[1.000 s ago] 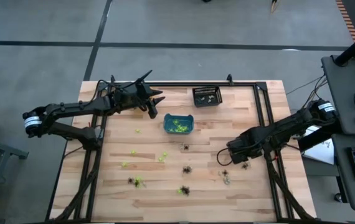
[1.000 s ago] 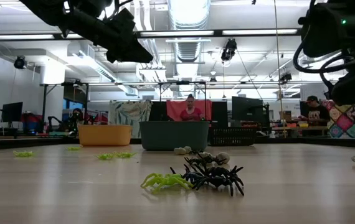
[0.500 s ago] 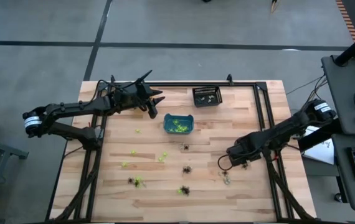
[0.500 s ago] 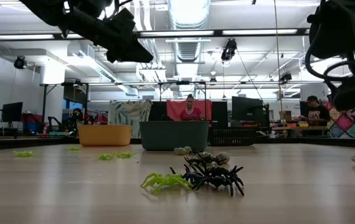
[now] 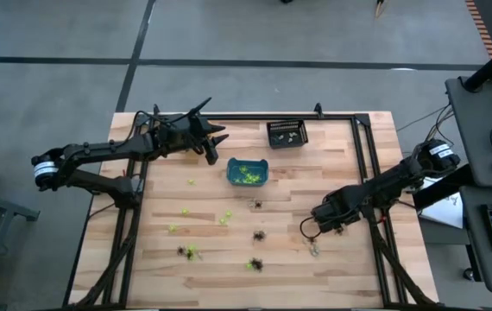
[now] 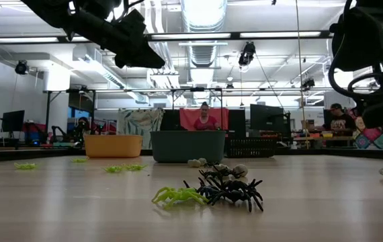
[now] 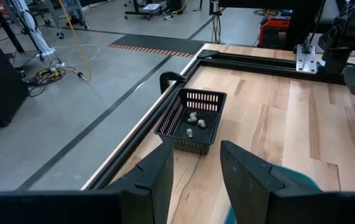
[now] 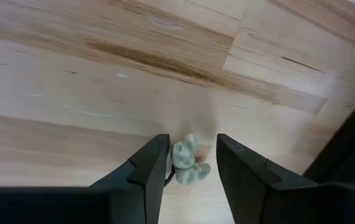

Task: Sort Halloween decoration
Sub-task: Put the white skull toy into the black bin

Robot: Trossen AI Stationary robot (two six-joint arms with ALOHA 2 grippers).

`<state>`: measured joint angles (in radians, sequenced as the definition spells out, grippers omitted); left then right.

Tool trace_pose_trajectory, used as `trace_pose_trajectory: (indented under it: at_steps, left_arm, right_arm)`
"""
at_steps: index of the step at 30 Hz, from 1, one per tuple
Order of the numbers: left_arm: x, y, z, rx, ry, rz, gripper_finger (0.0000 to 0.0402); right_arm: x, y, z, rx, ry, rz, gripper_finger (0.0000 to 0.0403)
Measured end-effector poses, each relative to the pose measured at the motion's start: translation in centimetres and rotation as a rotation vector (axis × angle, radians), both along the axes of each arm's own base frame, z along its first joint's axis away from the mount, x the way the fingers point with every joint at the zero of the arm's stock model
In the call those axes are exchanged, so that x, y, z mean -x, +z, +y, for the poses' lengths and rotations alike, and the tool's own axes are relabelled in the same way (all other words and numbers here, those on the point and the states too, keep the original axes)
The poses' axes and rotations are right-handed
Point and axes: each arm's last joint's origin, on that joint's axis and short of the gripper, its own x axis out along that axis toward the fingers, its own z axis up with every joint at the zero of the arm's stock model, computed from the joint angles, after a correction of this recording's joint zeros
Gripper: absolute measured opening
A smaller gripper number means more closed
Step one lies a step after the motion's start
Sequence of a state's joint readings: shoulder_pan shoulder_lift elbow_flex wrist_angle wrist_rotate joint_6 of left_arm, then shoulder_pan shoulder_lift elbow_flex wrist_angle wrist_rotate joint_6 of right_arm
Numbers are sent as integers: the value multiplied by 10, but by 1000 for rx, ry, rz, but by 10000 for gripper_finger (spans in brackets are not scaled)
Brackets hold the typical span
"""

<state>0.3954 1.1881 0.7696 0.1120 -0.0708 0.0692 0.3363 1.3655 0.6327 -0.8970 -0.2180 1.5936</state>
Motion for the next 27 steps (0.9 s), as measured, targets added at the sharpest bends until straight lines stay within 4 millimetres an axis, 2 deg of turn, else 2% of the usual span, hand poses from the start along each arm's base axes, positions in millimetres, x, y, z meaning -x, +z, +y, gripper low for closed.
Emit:
trace_pose_trajectory:
  at_steps: [5, 17, 27]
  left_arm:
    - [0, 0, 0, 0, 0, 0, 116]
    - [0, 0, 0, 0, 0, 0, 116]
    - [0, 0, 0, 0, 0, 1, 116]
  right_arm:
    - [-1, 0, 0, -1, 1, -10, 119]
    - [-3, -1, 1, 1, 25, -43, 29]
    - [-3, 2, 0, 19, 51, -71, 18]
